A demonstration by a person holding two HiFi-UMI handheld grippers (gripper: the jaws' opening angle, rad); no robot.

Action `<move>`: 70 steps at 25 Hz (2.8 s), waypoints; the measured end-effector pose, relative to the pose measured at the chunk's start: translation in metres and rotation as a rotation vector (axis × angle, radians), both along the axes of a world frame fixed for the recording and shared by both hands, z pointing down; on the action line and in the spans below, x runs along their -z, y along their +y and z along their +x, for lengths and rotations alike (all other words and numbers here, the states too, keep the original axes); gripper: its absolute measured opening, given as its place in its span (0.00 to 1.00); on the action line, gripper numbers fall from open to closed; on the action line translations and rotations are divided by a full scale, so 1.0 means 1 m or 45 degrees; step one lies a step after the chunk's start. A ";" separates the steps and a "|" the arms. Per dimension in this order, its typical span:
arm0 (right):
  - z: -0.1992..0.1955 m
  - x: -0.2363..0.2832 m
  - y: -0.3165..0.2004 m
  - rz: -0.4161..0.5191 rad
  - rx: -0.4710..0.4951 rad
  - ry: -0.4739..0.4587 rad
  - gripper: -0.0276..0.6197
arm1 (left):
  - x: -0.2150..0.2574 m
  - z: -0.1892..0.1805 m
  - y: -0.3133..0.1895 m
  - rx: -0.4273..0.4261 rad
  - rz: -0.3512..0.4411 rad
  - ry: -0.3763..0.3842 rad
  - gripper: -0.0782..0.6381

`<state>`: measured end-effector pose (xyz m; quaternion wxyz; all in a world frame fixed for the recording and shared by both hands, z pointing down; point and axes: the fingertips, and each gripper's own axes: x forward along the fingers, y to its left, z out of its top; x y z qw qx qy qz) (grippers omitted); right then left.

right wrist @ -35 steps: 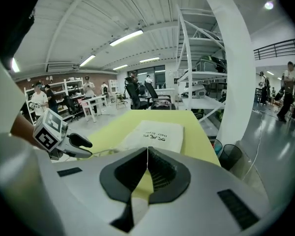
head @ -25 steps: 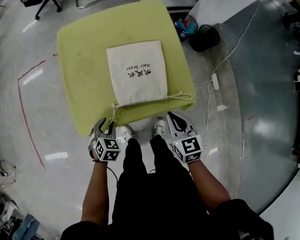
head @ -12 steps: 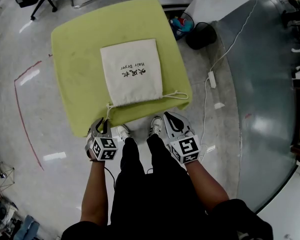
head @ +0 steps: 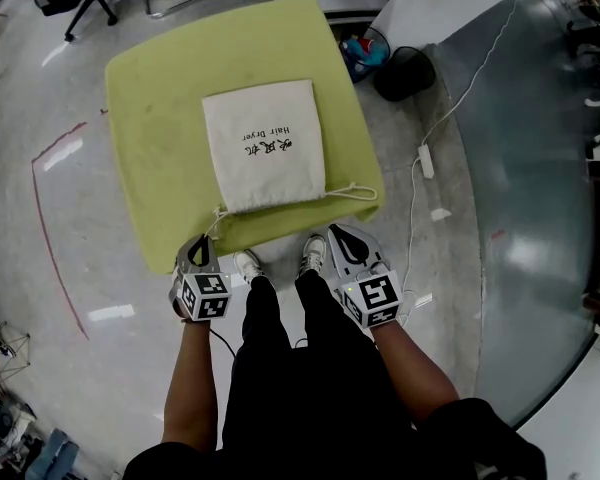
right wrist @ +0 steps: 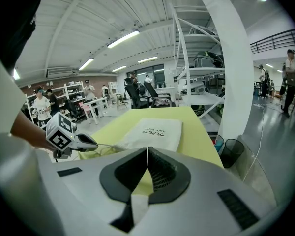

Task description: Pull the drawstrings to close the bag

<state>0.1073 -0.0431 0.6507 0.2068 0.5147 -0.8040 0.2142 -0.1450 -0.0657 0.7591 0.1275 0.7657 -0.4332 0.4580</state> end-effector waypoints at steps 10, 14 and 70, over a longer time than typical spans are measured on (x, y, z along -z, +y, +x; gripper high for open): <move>0.011 -0.005 0.002 0.007 -0.006 0.031 0.05 | 0.030 0.005 -0.021 0.082 0.162 0.022 0.12; 0.024 -0.014 0.001 0.008 -0.019 0.085 0.05 | 0.038 0.010 -0.025 0.081 0.183 0.018 0.12; 0.063 -0.051 -0.068 0.075 0.139 0.710 0.06 | 0.075 -0.013 -0.037 0.199 0.250 -0.010 0.12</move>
